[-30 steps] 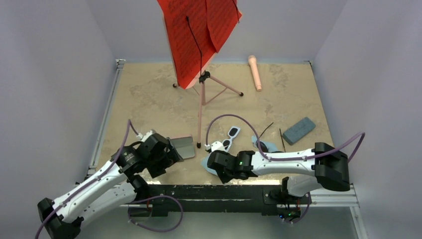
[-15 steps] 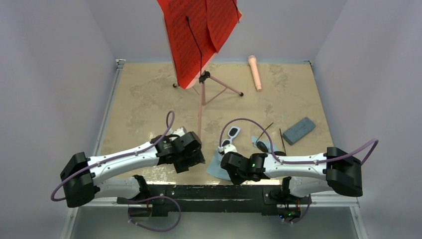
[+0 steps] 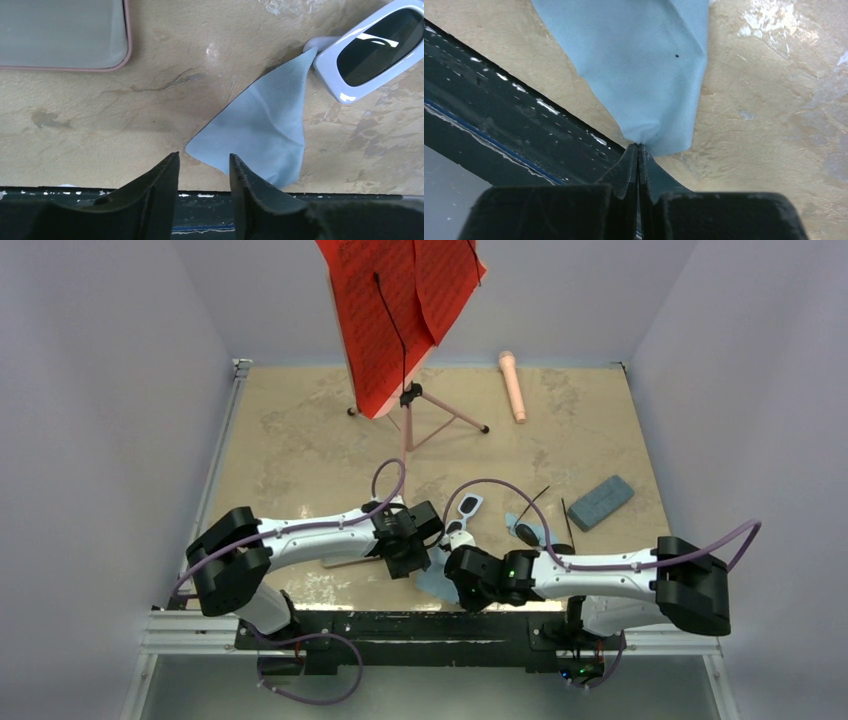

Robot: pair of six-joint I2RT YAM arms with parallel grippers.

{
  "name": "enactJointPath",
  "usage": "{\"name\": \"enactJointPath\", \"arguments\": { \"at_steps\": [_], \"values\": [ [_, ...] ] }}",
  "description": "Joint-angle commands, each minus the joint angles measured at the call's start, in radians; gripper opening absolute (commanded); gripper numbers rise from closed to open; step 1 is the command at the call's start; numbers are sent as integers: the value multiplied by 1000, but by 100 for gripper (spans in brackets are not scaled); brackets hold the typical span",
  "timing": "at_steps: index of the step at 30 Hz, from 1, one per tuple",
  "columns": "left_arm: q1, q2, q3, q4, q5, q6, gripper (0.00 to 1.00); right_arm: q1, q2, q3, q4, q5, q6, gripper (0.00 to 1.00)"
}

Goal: Organize the sunglasses
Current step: Pick up the corner of the glasses cleaning cloth from the center of the board.

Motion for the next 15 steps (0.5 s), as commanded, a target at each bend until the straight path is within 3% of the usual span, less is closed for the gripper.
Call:
{"name": "enactJointPath", "arguments": {
  "at_steps": [1,15],
  "values": [
    [-7,32,0,91,49,31,41,-1,-35,-29,27,-9,23,0],
    [-10,38,-73,66,75,15,37,-1,-28,-44,41,-26,40,0]
  ]
}}
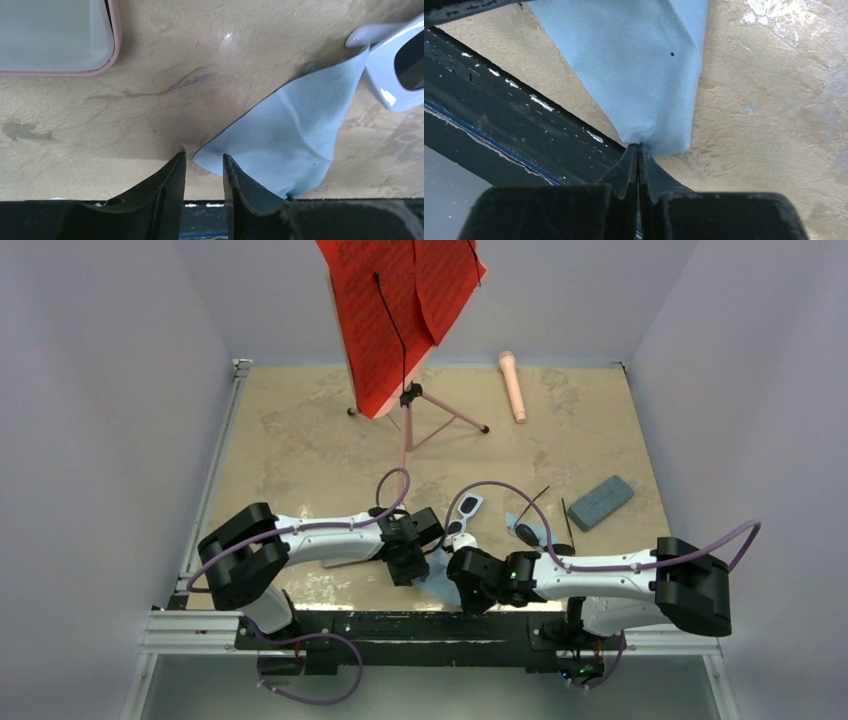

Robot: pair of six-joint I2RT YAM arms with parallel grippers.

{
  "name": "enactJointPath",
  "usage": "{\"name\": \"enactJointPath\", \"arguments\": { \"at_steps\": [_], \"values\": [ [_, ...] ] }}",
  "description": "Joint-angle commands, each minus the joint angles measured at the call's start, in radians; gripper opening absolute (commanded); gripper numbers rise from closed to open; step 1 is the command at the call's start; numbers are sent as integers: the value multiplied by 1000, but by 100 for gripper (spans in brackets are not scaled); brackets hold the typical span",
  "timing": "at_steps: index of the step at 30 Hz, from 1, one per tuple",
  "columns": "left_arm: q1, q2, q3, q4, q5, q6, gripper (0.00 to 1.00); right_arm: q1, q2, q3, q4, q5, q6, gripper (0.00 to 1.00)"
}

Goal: Organize the sunglasses
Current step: Pick up the corner of the glasses cleaning cloth from the center of the board.

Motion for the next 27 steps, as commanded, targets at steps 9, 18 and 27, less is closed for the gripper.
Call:
{"name": "enactJointPath", "arguments": {
  "at_steps": [9,18,27],
  "values": [
    [-23,23,-11,39,52,25,31,-1,0,1,21,-11,23,0],
    [-25,45,-7,20,-19,11,20,-1,-4,0,12,-14,31,0],
    [-25,41,43,-40,-94,40,0,-1,-13,13,-13,-10,30,0]
  ]
}}
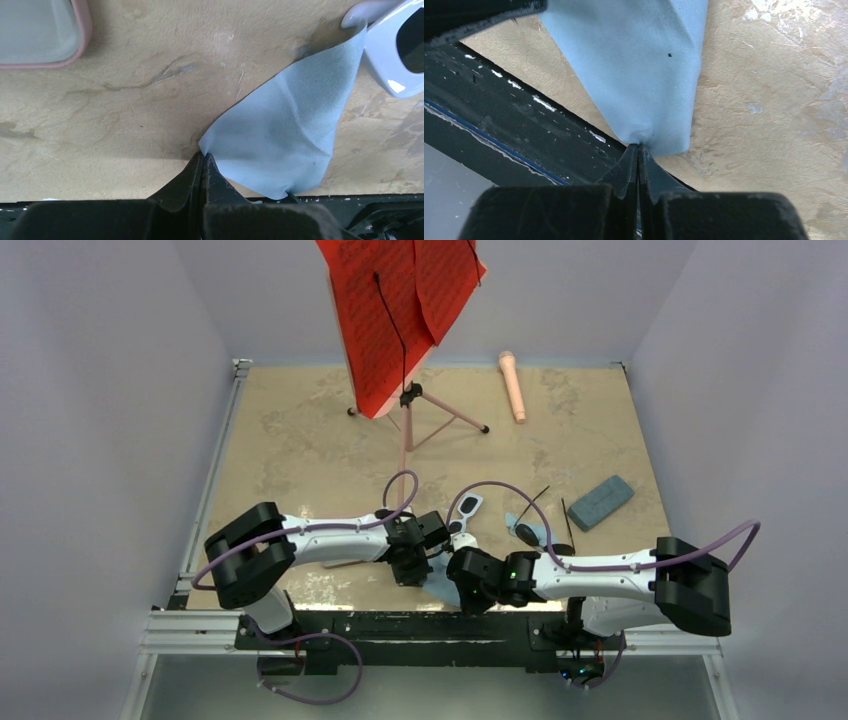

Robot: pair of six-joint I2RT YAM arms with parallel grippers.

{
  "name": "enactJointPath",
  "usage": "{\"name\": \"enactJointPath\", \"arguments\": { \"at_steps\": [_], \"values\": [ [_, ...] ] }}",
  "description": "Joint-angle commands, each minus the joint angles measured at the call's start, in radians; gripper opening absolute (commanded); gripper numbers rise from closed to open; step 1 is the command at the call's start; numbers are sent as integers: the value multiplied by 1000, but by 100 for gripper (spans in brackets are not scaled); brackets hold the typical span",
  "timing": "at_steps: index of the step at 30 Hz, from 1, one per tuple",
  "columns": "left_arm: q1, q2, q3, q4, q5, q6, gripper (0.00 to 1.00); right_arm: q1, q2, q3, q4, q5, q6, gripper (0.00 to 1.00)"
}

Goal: Organize the sunglasses
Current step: Pick up the corner of the glasses cleaning cloth from the center of the board.

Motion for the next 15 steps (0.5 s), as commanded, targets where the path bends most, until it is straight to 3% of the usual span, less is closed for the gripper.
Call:
{"name": "enactJointPath", "arguments": {
  "at_steps": [1,8,15],
  "values": [
    [-1,3,48,-53,-120,60,0,-1,-18,21,-24,2,2,0],
    [-7,-234,61,-107,-160,169,0,4,-124,124,-135,-36,-66,0],
    [-8,-401,91,-239,-102,196,0,18,-250,219,-141,-280,-105,0]
  ]
}}
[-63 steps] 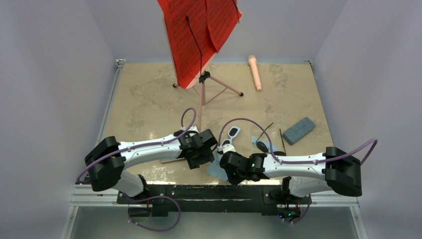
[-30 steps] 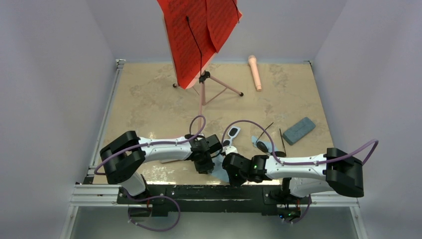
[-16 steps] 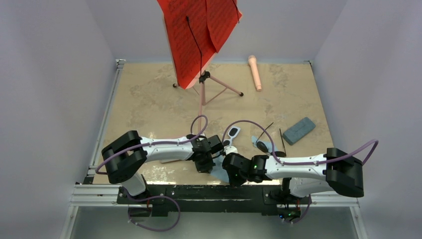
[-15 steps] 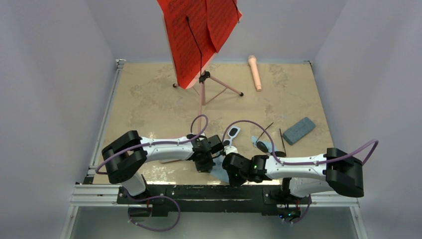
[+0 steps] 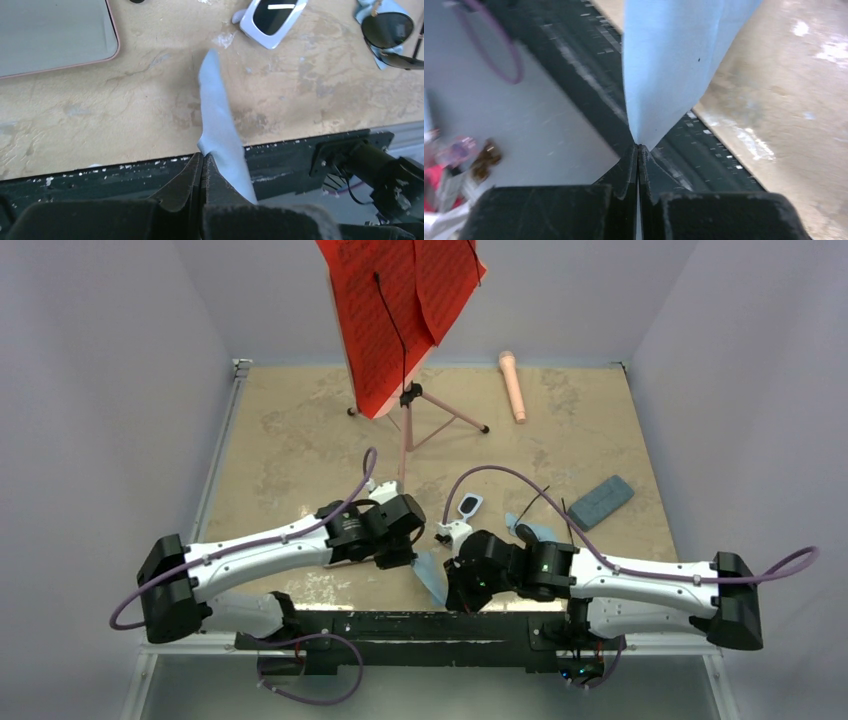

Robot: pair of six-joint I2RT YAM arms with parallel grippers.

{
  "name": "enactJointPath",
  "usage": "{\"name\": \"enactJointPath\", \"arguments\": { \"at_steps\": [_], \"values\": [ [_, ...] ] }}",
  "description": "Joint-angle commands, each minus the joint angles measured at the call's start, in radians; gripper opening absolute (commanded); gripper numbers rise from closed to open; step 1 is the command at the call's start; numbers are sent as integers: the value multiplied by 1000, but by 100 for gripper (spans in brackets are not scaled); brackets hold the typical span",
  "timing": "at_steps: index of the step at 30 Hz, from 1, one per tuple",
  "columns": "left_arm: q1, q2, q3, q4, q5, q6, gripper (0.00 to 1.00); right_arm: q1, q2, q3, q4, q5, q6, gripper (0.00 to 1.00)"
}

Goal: Organize the sunglasses
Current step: Pick up the corner of the glasses cleaning cloth from the center of the board, then open the folded cleaning cloth at the center of the board.

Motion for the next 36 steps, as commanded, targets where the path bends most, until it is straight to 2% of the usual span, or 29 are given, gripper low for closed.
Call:
{"name": "enactJointPath", "arguments": {
  "at_steps": [1,6,10,14,19,22,27,32,36],
  "values": [
    [-6,-93,49,-129,15,37,0,10,-66,93,-29,-186,-32,0],
    [-6,-218,53,-202,21,35,0,9,-84,117,12,-328,-3,0],
    [-6,-227,47,-179,41,52,0,6,-91,110,36,-348,41,0],
    [6,-114,86,-155,37,87,0,-54,-107,59,17,-329,94,0],
    [60,86,195,-86,63,167,0,-263,-133,-76,39,-382,76,0],
    [98,225,283,-39,108,208,0,-349,-131,-115,46,-388,41,0],
    [123,413,384,7,164,248,0,-460,-89,-162,31,-278,-1,0],
    [134,477,405,38,166,262,0,-506,-16,-143,24,-245,-41,0],
    [156,476,369,35,143,264,0,-505,21,-139,45,-286,-61,0]
  ]
}}
